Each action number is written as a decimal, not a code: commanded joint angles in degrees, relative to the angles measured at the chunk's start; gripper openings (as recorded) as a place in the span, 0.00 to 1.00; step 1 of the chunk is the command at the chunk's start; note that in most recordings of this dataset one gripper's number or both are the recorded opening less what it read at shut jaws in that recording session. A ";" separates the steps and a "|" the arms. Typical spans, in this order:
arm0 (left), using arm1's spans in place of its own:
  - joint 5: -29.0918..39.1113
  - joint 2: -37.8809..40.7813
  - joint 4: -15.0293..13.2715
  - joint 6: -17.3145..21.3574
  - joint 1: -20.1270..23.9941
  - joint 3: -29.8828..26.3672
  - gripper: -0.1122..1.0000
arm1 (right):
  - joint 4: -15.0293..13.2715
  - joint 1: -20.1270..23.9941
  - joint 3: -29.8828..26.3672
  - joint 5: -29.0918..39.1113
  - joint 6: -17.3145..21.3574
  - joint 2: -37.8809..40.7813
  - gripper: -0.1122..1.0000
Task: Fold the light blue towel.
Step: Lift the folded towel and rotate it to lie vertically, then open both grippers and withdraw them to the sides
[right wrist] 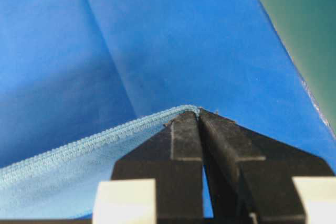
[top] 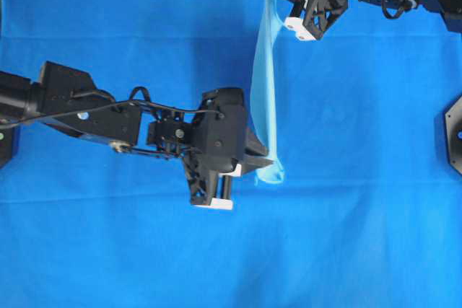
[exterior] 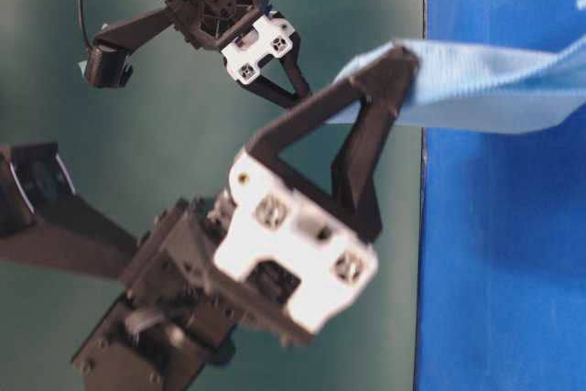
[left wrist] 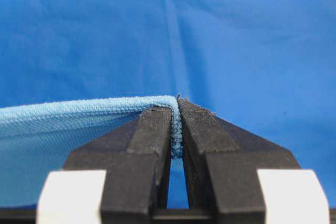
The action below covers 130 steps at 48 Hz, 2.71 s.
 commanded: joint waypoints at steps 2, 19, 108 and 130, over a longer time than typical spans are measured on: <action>-1.41 1.14 0.09 0.09 -3.52 -3.87 0.12 | -0.62 -3.16 0.26 -0.35 0.00 -2.46 0.12; -7.56 9.93 0.09 0.26 -3.60 -13.80 0.12 | -0.62 -3.52 7.56 2.37 0.00 -10.37 0.12; -16.00 4.83 -0.70 -16.61 -7.65 10.63 0.88 | -3.34 3.60 -3.25 -5.10 -0.35 11.95 0.65; -7.29 -11.07 -0.53 -16.52 -6.77 18.28 0.82 | -3.25 8.09 6.94 -4.83 0.53 -1.49 0.66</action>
